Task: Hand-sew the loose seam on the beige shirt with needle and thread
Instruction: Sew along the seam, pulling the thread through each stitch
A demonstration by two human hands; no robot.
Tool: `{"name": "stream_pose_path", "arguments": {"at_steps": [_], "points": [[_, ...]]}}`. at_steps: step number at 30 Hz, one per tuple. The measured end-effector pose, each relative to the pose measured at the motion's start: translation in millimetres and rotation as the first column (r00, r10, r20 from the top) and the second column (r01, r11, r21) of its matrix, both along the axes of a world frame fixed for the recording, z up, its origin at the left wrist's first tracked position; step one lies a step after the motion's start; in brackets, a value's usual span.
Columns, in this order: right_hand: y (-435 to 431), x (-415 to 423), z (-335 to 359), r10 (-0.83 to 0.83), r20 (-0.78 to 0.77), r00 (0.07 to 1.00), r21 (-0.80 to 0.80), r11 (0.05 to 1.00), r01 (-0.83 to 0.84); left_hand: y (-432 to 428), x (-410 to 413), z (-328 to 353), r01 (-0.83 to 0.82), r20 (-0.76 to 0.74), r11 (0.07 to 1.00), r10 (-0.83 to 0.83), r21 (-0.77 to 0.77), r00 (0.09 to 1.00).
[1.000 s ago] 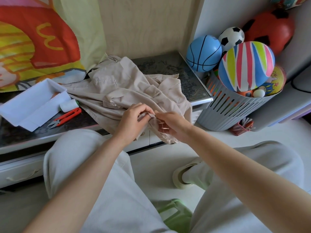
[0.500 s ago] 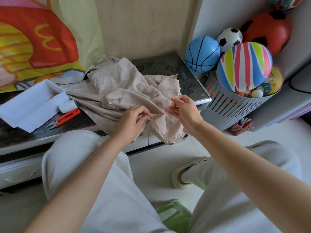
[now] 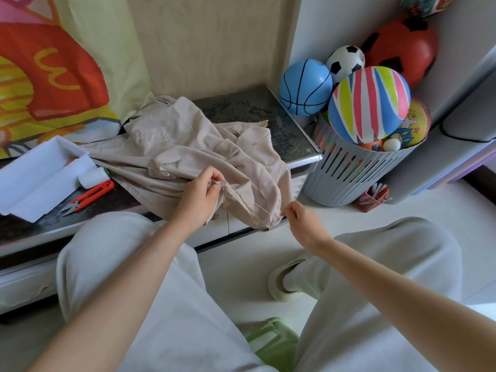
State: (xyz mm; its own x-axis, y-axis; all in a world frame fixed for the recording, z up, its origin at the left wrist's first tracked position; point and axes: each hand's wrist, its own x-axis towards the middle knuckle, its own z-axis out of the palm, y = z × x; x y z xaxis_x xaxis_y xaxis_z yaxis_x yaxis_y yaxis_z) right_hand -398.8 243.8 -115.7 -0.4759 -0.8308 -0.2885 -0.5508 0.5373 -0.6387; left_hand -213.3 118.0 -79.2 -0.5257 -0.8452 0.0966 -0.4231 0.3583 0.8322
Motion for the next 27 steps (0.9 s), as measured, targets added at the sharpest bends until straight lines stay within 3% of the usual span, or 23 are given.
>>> {"name": "stream_pose_path", "arguments": {"at_steps": [3,9,17,27], "points": [[0.9,2.1,2.0,-0.033,0.006,0.999,-0.065,0.997,0.033,1.0,-4.0,-0.8,0.011,0.000,0.999,-0.011,0.036,1.000],[-33.9,27.0,32.1,0.036,0.228,0.973,-0.290,0.957,0.032,0.4,-4.1,-3.4,0.090,-0.023,0.991,-0.088,0.095,0.996],[-55.3,39.7,36.2,0.155,0.374,0.914,-0.194,0.977,-0.086,2.3,4.0,-1.8,0.201,-0.074,0.972,-0.193,0.123,0.978],[-60.6,3.3,34.4,-0.137,0.247,0.959,-0.151,0.972,0.178,0.8,9.8,-4.4,0.210,-0.099,0.966,-0.196,0.152,0.975]]}}
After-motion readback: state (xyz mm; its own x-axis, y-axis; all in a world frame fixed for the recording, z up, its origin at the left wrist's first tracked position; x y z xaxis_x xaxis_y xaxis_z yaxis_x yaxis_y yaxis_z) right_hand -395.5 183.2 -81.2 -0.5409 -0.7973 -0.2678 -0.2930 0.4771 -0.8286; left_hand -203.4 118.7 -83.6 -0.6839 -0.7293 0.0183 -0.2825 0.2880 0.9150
